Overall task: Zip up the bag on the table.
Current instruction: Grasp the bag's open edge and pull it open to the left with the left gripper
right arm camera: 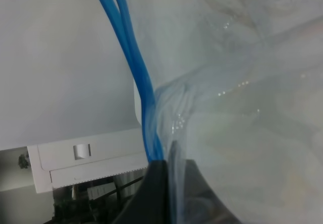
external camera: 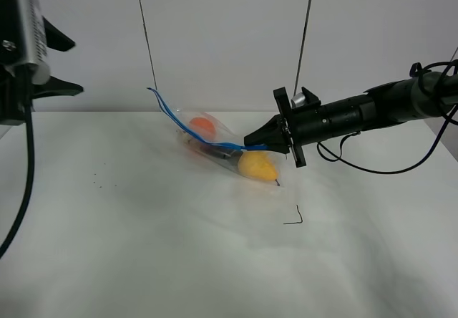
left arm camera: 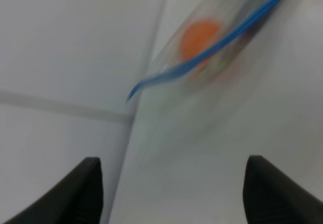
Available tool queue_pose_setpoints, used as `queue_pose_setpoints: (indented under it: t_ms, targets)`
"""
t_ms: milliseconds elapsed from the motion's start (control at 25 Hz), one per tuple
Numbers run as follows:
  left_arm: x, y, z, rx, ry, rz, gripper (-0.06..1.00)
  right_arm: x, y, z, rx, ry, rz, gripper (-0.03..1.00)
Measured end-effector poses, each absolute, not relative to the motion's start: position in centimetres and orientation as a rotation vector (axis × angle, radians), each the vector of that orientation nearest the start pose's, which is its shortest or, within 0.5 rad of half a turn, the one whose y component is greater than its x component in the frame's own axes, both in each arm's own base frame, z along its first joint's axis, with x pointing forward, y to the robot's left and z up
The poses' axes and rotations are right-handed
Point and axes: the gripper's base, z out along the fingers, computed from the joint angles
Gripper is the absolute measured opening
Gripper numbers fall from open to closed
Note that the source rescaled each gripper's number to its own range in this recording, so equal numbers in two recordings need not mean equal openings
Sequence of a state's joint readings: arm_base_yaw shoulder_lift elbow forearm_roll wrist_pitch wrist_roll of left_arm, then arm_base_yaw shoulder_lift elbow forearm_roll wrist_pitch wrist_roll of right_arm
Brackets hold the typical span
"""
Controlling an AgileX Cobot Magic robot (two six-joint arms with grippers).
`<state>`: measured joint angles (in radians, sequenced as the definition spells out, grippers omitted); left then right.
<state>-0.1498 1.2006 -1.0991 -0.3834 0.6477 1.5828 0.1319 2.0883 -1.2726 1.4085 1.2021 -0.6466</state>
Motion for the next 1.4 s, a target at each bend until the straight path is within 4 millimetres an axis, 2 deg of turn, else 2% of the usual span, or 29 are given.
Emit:
queue_pose_setpoints:
  t_ms: [280,480,640,920,1080,1400]
  targets:
    - [25.5,-13.6,33.1,1.754,1.416,0.210,0.82,37.6,13.4,16.7,0.089,2.566,1.779,0.00]
    - [25.2,-18.2,31.3,1.781,1.302,0.179,0.82,37.6,13.4,16.7,0.090,2.565,1.780,0.00]
    - [25.3,-20.0,29.4,1.722,1.287,0.199,0.82,37.6,13.4,16.7,0.090,2.565,1.780,0.00]
    - [24.3,-21.9,25.7,1.569,1.262,0.256,0.82,37.6,13.4,16.7,0.090,2.565,1.780,0.00]
    - [24.5,-23.2,24.0,1.479,1.251,0.276,0.82,37.6,13.4,16.7,0.090,2.565,1.780,0.00]
    - [25.8,-24.3,19.7,1.499,1.290,0.318,0.82,37.6,13.4,16.7,0.090,2.565,1.780,0.00]
